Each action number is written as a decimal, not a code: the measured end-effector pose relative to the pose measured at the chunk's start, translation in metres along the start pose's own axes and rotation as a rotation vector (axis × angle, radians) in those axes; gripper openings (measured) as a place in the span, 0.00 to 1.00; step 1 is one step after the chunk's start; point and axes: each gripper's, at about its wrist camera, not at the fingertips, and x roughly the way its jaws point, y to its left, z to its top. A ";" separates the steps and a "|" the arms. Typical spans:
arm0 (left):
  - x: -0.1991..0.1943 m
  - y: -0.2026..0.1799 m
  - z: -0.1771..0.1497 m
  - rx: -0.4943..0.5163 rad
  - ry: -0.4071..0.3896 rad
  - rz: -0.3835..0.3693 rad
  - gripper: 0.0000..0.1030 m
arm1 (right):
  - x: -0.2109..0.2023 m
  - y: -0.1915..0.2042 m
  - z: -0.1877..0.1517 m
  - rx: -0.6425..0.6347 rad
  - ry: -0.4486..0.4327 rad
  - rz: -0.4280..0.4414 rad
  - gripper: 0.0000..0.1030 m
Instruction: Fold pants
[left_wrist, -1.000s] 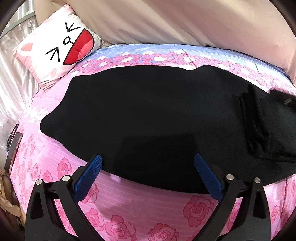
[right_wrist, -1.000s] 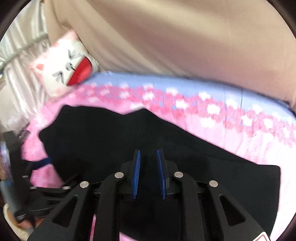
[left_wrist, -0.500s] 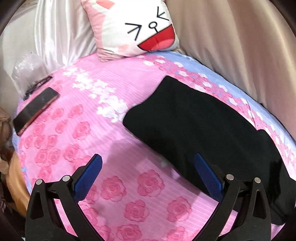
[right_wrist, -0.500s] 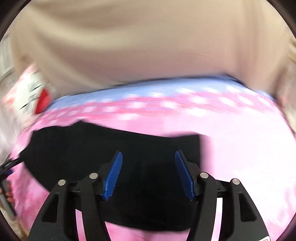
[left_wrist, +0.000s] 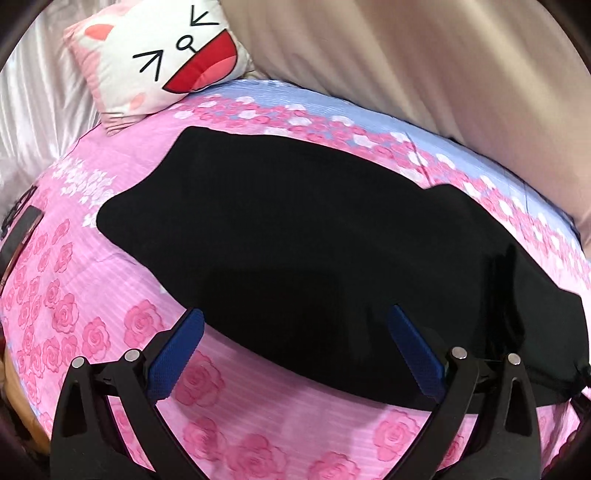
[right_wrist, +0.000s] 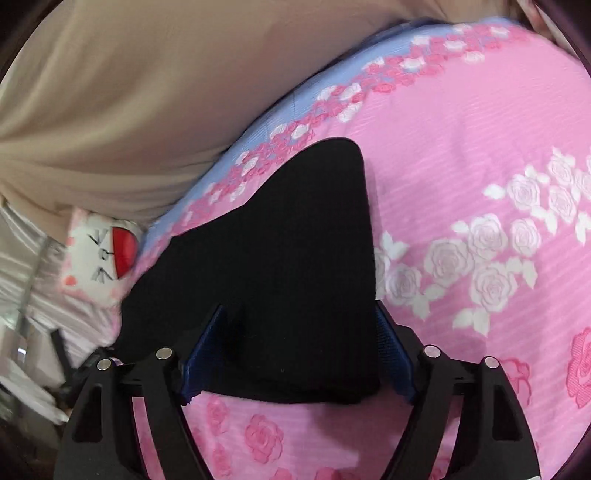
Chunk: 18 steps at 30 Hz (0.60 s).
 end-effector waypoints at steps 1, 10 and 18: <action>0.001 -0.003 -0.001 0.005 0.005 0.004 0.95 | 0.005 0.005 -0.003 -0.023 0.008 -0.009 0.30; -0.011 -0.026 -0.006 0.044 0.002 0.045 0.95 | -0.035 -0.003 0.000 -0.085 -0.126 -0.066 0.14; -0.018 -0.047 -0.010 0.082 0.003 0.035 0.95 | -0.084 -0.042 -0.001 -0.110 -0.199 -0.227 0.14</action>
